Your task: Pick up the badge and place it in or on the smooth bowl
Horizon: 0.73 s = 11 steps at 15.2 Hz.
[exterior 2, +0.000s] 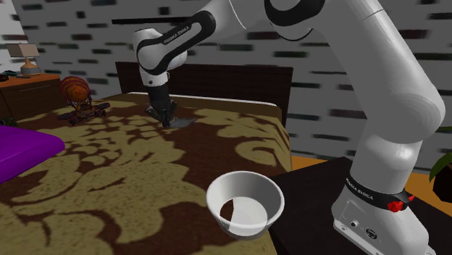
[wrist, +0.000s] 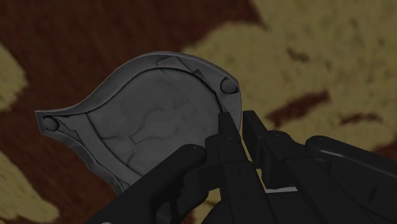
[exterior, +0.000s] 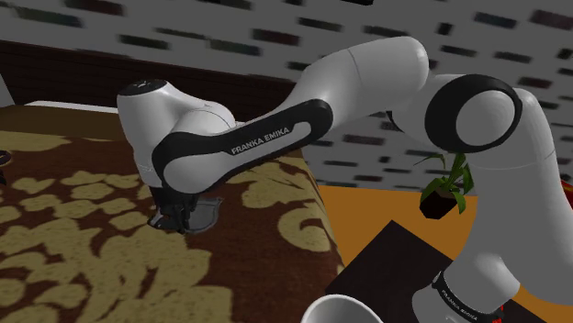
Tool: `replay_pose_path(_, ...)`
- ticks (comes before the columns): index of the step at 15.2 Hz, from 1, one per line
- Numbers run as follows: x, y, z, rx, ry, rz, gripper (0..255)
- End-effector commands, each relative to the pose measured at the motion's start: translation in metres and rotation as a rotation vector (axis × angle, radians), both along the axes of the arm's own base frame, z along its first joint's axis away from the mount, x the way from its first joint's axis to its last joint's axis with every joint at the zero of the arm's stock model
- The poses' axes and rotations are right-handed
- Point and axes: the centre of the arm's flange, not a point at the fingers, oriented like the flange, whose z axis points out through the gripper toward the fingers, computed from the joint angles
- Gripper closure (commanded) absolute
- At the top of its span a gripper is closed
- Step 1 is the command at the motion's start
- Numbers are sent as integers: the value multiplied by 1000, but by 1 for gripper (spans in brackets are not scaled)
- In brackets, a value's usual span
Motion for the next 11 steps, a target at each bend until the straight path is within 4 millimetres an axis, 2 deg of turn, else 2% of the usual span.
replay_pose_path(1, -1, 0, 11, 0, 0, 0, 255)
replay_pose_path(5, -1, 0, 32, 0, 0, 0, 255)
replay_pose_path(6, -1, 0, 32, 0, 0, 0, 255)
replay_pose_path(11, -65, -14, 36, 0, 0, 0, 255)
